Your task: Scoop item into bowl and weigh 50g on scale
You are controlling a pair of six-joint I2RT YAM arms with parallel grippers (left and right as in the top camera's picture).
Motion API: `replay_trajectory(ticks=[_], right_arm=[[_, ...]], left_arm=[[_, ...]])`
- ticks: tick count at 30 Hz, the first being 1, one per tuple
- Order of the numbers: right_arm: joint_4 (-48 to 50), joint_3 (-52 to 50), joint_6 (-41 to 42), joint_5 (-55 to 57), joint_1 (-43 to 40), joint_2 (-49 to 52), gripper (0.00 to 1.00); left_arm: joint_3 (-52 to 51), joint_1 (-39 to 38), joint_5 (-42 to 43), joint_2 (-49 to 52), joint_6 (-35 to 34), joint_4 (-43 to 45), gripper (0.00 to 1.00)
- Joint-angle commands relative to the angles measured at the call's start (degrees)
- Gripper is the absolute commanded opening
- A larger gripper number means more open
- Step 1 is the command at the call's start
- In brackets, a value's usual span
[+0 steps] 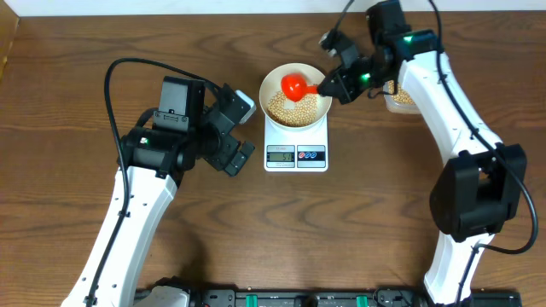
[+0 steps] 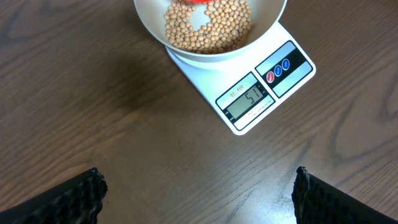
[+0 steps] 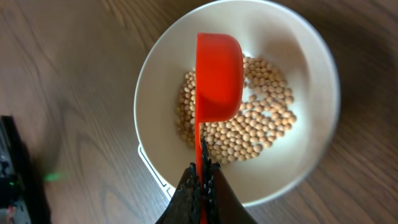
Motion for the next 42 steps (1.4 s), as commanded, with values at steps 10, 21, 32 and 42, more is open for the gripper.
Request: replay_trajectory(ticks=[10,21,32,42], right_arm=[[-0.13,-0.39,0.98,14.88,4.85,0.72,0.01],[0.11,-0.39,-0.11,25.31,9.92,1.97,0.01],[-0.13,-0.39,-0.13,23.02,10.16,2.38,0.01],[-0.76,-0.39,-0.79,19.87,10.43,2.38,0.01]], left_arm=[[0.15,0.15,-0.22,0.33,-0.5,-0.02,0.98],[0.15,0.15,-0.22,0.33,-0.5,-0.02,0.98],[0.15,0.15,-0.22,0.33,-0.5,-0.02,0.98],[0.15,0.15,-0.22,0.33,-0.5,-0.02,0.98]])
